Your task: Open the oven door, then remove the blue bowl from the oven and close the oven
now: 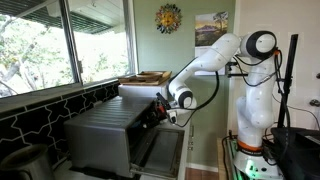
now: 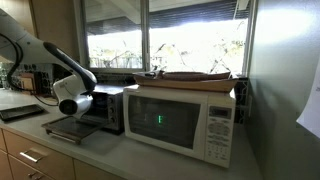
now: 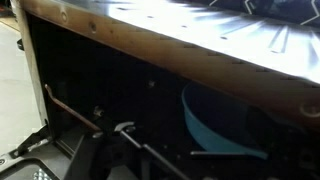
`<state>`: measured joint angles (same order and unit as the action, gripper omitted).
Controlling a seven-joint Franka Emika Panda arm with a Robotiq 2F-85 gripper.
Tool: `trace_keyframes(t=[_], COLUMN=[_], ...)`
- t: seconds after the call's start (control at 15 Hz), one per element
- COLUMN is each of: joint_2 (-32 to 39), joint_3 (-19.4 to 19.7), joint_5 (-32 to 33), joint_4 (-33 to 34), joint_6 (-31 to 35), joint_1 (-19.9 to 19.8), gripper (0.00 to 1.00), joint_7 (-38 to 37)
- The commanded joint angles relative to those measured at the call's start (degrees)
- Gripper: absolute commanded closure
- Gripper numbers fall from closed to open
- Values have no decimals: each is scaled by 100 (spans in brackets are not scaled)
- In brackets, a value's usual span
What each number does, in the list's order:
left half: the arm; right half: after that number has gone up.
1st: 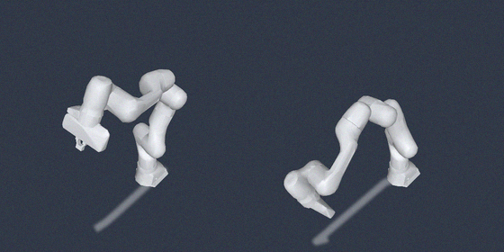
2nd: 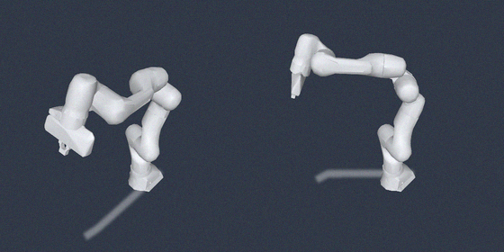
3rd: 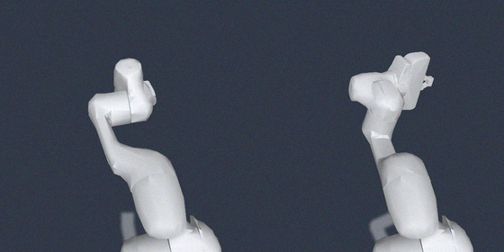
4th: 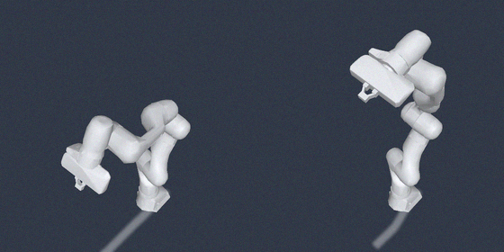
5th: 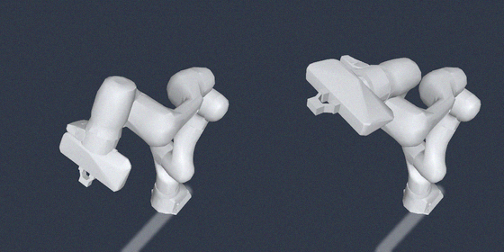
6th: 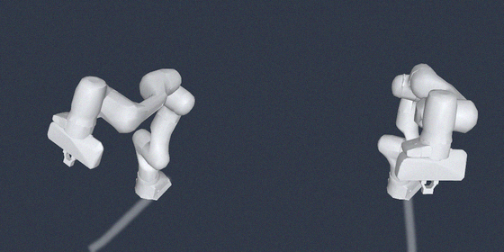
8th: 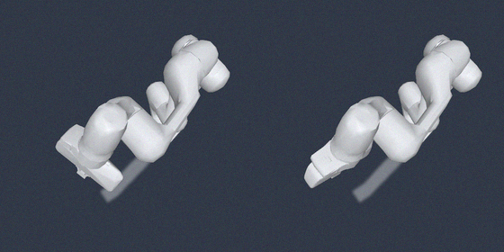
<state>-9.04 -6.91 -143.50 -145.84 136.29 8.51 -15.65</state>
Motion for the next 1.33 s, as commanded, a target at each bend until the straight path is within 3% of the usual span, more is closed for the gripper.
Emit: trace_keyframes(t=[0.0, 0.73, 1.27], joint_2=[-39, -277, -386], joint_3=[-76, -179, -232], joint_5=[148, 1321, 3068], joint_4=[46, 208, 105], joint_6=[351, 1287, 1507], joint_1=[1, 115, 200], gripper=[0, 0, 0], joint_7=[-88, -824, -2267])
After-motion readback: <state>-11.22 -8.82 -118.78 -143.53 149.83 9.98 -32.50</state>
